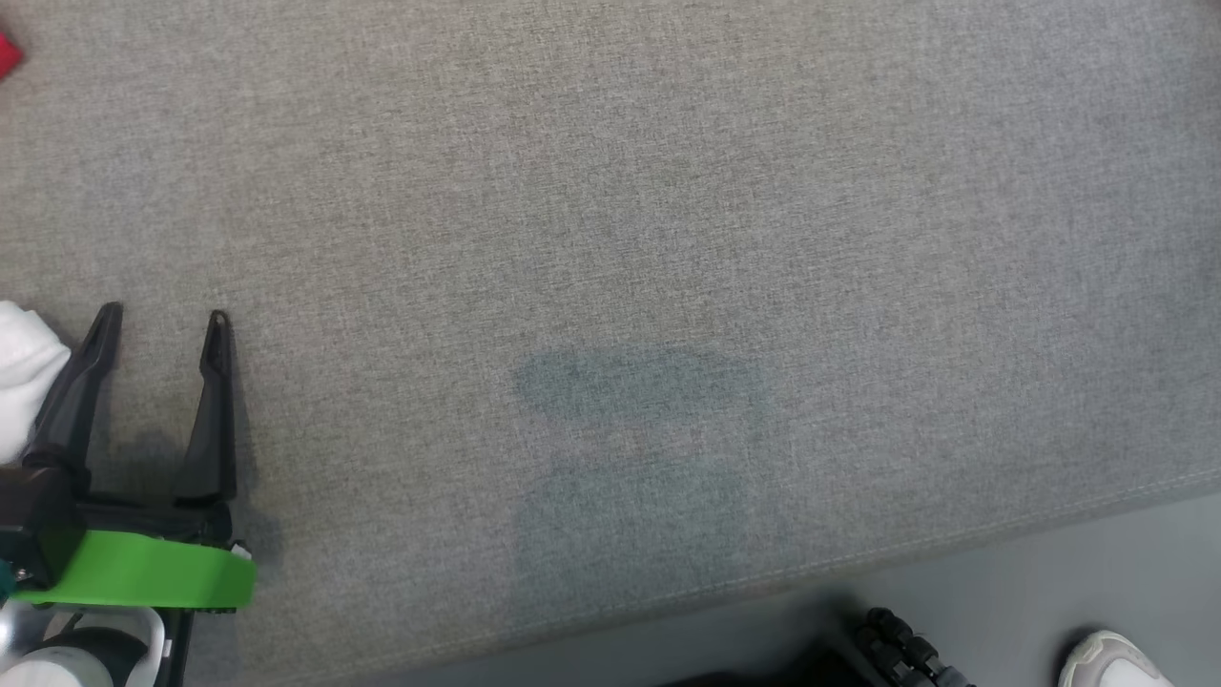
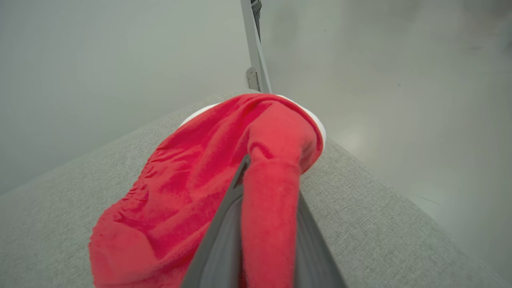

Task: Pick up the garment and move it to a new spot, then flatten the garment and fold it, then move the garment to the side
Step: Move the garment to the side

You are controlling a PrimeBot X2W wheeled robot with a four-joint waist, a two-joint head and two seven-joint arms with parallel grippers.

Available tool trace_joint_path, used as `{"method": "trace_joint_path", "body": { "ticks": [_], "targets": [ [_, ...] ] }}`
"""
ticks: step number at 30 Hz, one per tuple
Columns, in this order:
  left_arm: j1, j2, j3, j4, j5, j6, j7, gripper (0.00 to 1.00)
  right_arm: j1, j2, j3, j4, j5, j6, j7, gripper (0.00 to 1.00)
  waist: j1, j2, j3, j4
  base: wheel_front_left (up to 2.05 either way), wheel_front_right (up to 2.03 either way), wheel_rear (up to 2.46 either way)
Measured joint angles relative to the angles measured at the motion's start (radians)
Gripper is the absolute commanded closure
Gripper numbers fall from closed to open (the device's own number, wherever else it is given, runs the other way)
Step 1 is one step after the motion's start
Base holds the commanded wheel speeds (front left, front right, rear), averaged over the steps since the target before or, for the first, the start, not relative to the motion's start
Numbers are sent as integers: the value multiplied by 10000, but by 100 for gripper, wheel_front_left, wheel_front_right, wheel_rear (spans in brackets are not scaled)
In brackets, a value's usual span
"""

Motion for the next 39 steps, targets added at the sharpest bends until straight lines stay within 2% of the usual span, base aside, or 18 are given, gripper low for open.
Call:
{"method": "trace_joint_path", "body": {
  "ticks": [1, 2, 3, 9, 15, 20, 24, 27, 29, 33, 39],
  "targets": [
    [2, 0, 36, -21, 0, 2, 0, 0, -11, -2, 0, 36, 0, -19, 4, 52, 0, 0, 19, -38, 0, 0, 0],
    [6, 0, 82, -35, 0, 2, 0, 0, -15, -2, 8, 94, -2, -36, 38, 35, 0, 0, 37, -79, 0, 0, 0],
    [10, 0, 136, -52, 0, 2, 0, 0, -15, -2, 25, 174, -4, -109, 81, 0, 0, 0, 53, -125, 0, 0, 0],
    [32, 2, 305, -127, -2, 50, -2, 0, -6, -38, -44, 640, -2, -303, 215, 0, 0, 0, 105, -426, 0, 0, 0],
    [33, 6, 370, -155, -2, 86, -15, 0, 58, 29, -61, 798, 2, -301, 88, 0, 0, 0, 89, -728, 0, 0, 0],
    [26, -71, 215, 10, -36, 86, -92, 0, 228, 215, -15, 857, -21, -274, -345, 0, 0, 0, -91, -843, 0, 0, 0],
    [-21, -360, 10, 234, -142, 84, -249, 0, 465, 405, 19, 581, -107, -82, -1116, 0, 0, 0, -336, -844, 0, 0, 0],
    [-42, -581, -121, 520, -198, 82, -445, 0, 597, 407, 336, 270, -617, -27, -1626, 0, 0, 0, -577, -802, 0, 0, 0],
    [-82, -723, -155, 708, -288, 73, -614, 0, 841, 324, 562, 71, -1158, -132, -1781, 0, 0, 0, -762, -756, 0, 0, 0],
    [-111, -1020, -167, 1135, -454, 73, -974, 0, 1239, 299, 502, -462, -1461, -410, -1822, 0, 0, 0, -1187, -612, 0, 0, 0],
    [-110, -1296, -165, 1676, -631, 73, -1384, 0, 1825, 610, 384, -1430, -1776, -732, -1795, 0, 0, 0, -1751, -312, 0, 0, 0]
  ]
}}
